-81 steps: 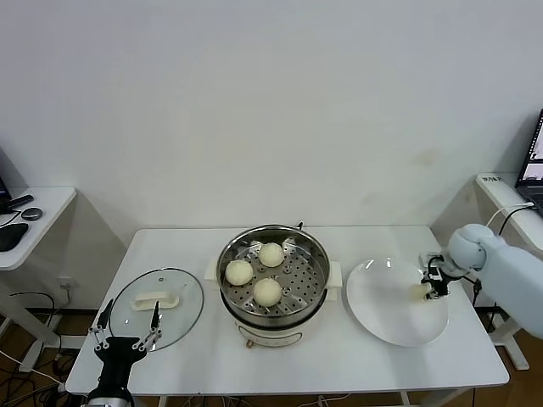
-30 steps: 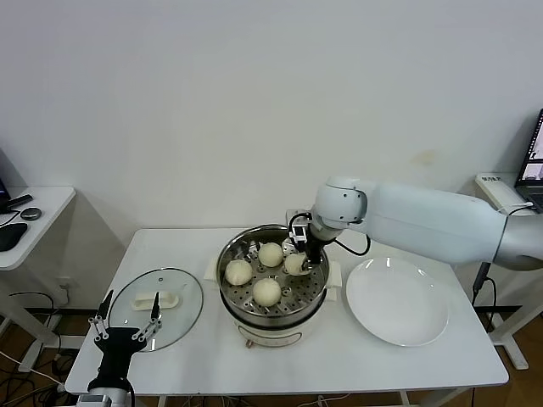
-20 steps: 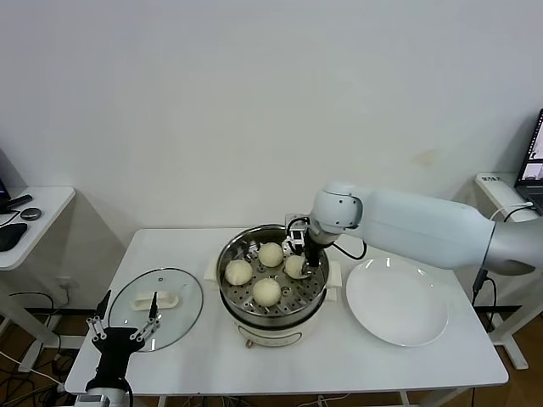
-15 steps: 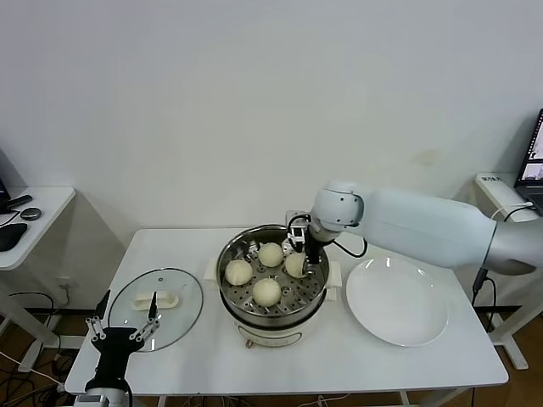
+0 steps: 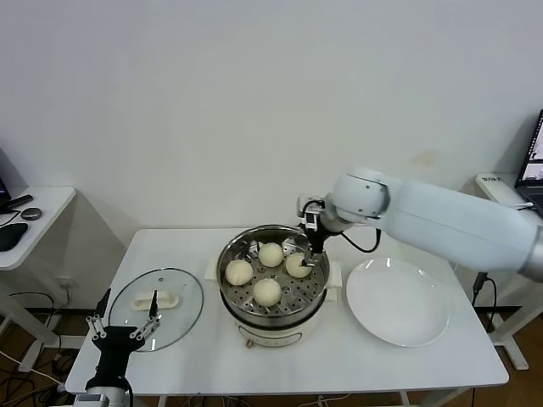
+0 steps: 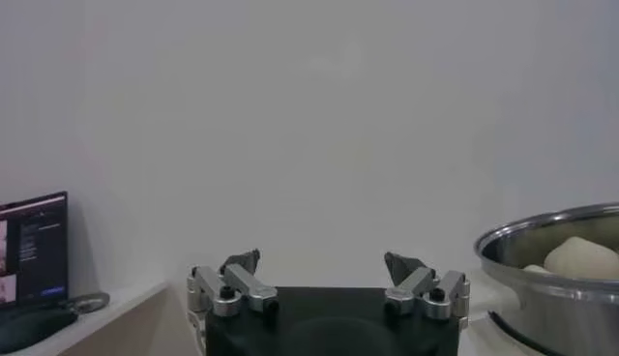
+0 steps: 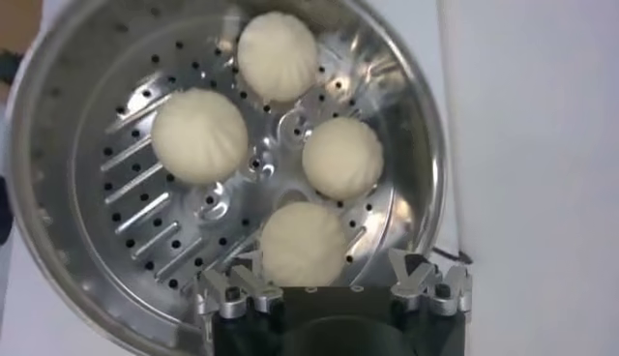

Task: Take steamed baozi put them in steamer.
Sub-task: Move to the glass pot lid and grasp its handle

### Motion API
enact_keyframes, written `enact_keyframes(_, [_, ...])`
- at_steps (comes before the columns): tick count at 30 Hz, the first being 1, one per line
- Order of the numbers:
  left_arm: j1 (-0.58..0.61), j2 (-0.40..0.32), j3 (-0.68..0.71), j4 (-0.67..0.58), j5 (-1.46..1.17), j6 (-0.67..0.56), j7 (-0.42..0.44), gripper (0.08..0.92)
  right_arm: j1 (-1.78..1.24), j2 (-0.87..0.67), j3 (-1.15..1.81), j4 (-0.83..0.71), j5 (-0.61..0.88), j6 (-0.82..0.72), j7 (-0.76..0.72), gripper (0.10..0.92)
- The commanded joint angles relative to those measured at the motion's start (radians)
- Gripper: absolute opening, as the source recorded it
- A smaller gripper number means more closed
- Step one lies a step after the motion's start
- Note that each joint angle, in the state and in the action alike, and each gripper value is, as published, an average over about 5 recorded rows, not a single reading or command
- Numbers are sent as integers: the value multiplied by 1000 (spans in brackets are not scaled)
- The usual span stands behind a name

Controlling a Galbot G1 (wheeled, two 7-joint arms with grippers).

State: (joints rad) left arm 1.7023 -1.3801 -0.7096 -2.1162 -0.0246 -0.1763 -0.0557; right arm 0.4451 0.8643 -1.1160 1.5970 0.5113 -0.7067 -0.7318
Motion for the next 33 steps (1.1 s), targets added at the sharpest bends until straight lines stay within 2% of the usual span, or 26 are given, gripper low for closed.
enact_keyframes(1, [0,0,1,6,-9,-10,-1,823,-298,-324,255,282,131,133,399,823])
enact_keyframes(6, [0,-2,4,8,-10,-27,1,823,-839,-412,700,358,106,350,591,823])
enact_keyframes(9, [1,-3,4,11,-8,-35,0,823,-1164,-375,1003,368,37,479,631,823])
enact_keyframes(15, [1,-4,10,12,-1,-53,-5,823,-1644,-42,1475,340,-271,750,580,823])
enact_keyframes(20, [-8,1,27,24,29,-56,-20,823,-1822,271,1636,324,-460,933,500,823])
enact_keyframes(25, [-15,11,53,41,84,-53,-42,823,-1897,497,1769,338,-597,1052,445,823])
enact_keyframes(29, [-18,32,67,38,140,-11,-73,823,-1941,614,1867,352,-589,1071,439,823])
enact_keyframes(33, [-16,69,72,40,308,21,-102,823,-1999,639,1937,371,-534,1068,456,823])
